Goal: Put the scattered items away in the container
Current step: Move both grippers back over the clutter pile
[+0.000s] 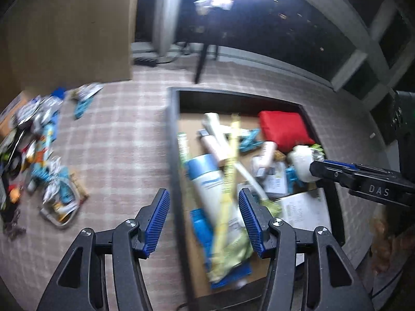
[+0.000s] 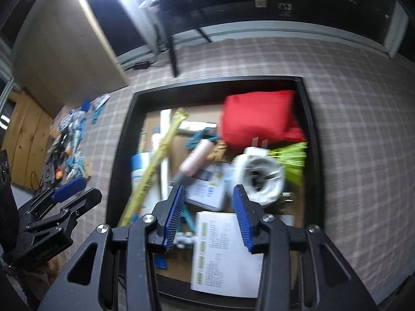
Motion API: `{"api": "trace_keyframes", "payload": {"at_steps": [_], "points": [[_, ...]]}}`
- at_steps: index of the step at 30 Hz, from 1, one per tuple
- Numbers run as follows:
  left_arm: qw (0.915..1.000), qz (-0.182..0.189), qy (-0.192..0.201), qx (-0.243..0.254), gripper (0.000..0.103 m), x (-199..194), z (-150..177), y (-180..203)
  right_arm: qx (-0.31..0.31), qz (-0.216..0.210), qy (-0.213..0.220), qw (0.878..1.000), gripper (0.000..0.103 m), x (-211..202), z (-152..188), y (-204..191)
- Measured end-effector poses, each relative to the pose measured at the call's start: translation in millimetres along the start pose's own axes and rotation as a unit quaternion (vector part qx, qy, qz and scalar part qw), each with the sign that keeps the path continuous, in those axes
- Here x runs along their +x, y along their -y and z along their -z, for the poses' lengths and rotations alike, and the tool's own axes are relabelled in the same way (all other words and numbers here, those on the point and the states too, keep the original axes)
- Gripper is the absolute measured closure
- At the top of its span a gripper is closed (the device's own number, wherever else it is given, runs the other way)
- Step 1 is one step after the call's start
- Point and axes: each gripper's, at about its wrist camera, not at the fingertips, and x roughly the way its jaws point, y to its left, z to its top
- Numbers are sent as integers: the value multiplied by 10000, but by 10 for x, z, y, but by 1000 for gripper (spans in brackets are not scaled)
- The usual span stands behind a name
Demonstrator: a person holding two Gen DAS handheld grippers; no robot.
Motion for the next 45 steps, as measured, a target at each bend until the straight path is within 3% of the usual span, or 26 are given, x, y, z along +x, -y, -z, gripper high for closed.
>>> {"api": "trace_keyframes", "payload": {"at_steps": [9, 19, 29, 36, 45], "points": [[9975, -333, 9, -624, 51, -198, 141, -1009, -395, -327, -81, 9987, 64, 243, -102, -678], [9929, -731, 22, -939, 51, -464, 145, -2136, -651, -568, -104, 9962, 64, 515, -387, -1665], [9860, -966, -19, -1360, 65, -450, -112, -3203, -881, -877, -410, 9914, 64, 1038, -743, -2688], [9884, -968, -315, -1126, 67, -229, -271, -3498, -995, -1009, -831, 9864, 64, 1574, -919, -3217], [9793, -857, -616, -1729, 67, 145, -273, -3715, -875, -1054, -1230, 9829, 64, 2081, -1011, -3425]]}}
